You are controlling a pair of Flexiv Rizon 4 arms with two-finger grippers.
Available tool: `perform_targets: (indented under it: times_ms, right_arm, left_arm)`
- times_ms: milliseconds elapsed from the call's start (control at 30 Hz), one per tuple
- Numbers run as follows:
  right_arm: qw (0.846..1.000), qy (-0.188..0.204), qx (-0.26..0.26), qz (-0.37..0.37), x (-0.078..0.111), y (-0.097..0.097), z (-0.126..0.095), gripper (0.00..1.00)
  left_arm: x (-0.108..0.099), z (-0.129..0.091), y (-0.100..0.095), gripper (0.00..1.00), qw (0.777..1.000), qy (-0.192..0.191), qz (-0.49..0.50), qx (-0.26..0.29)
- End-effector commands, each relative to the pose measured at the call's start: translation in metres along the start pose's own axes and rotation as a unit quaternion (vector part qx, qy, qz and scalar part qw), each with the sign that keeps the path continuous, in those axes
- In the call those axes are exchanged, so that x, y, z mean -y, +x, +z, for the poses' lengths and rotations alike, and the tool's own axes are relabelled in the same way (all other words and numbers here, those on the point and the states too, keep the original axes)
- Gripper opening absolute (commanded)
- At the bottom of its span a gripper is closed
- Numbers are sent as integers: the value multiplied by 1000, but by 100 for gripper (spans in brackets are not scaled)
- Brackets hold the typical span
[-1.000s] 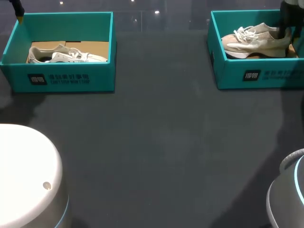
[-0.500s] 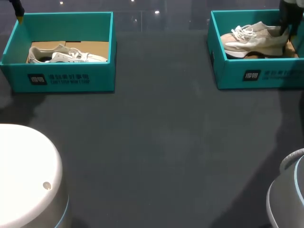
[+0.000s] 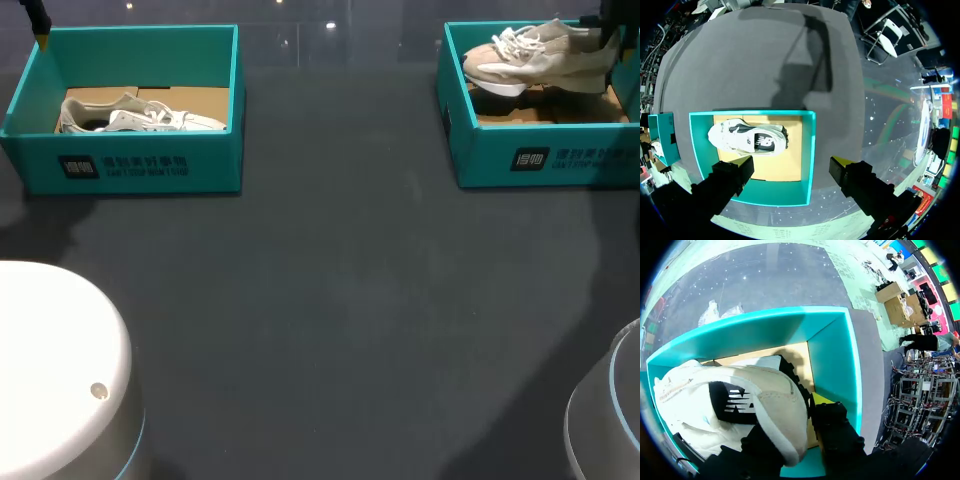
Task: Take the shoe out of the shoebox, open the shoe tongue, remove and reinsert the insole, then place the shoe into the shoebox
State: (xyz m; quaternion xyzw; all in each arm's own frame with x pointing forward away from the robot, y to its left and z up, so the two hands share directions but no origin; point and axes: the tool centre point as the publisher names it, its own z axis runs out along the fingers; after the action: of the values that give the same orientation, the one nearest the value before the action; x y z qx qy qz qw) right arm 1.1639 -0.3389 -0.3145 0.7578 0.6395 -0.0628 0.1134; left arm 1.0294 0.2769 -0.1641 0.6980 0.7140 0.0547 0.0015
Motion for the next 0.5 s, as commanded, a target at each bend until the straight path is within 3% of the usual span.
perform_targets:
  times_ms: [33,500]
  right_arm:
    - [1000,2,7,6,9,-8,-31,0]
    - [999,-24,28,30,16,-35,-103,0]
  left_arm:
    - [1,0,0,100,1000,-1,0,-1]
    - [1,0,0,100,1000,-1,0,-1]
